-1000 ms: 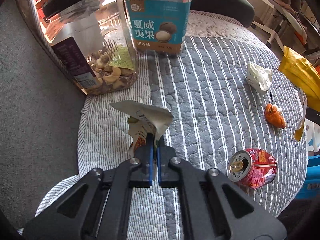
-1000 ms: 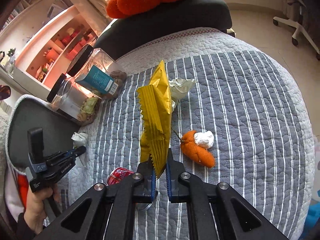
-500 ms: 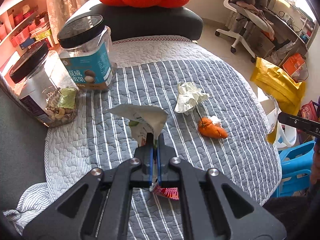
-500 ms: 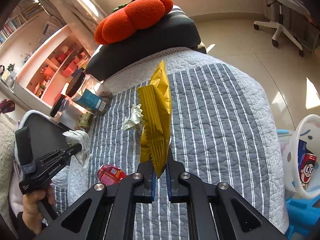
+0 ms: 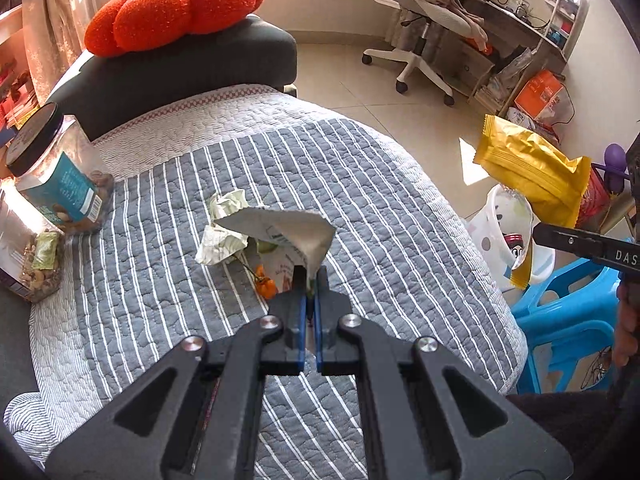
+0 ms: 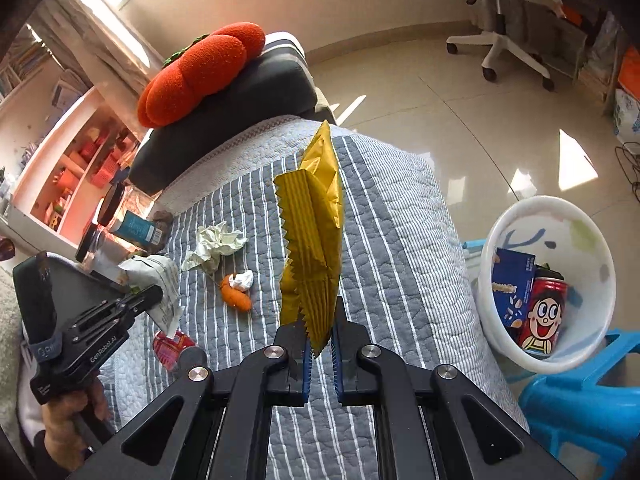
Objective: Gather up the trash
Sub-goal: 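Carry pouch and yellow bag to the white bin and open both tools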
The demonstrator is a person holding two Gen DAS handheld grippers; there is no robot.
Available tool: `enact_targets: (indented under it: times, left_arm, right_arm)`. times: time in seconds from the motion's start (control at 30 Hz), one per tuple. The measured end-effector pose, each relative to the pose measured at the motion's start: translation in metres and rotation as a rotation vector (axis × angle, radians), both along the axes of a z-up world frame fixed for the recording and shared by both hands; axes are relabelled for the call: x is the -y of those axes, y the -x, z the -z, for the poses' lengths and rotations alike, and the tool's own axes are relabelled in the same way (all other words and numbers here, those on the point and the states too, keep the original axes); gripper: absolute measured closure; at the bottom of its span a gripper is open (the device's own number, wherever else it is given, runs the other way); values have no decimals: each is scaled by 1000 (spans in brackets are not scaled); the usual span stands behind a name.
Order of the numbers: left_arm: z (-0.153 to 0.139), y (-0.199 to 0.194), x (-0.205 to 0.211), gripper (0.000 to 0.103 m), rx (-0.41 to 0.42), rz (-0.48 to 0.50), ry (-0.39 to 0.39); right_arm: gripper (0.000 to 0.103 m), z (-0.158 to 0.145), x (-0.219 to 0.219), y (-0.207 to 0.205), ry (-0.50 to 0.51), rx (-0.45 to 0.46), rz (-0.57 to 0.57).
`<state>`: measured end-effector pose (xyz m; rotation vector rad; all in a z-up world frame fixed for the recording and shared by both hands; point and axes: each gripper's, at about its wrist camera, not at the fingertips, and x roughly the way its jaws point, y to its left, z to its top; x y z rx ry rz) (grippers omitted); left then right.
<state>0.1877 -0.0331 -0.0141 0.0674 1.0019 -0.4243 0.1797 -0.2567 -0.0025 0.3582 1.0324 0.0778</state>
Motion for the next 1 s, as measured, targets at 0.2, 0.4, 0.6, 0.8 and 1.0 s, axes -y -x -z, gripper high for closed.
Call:
enact_targets:
  times: [0.2,0.4,0.6,0.8,1.0]
  left_arm:
    - [2,4,45,99,1,65,6]
    - [6,7,87,99,-3,123,15]
    - [6,12,131,99,-2,184,58]
    - [8,20,182,99,4,269,121]
    - [13,26,226,99,-2,333,183]
  right_arm:
    - [95,0,44,19,7,-9,67]
    - [94,2,83,38,10,-23,125]
    - [94,8,120,58,19,-45,184]
    - [94,22,153,77,22,-91,243]
    - [94,34,178,88,17,-131,287]
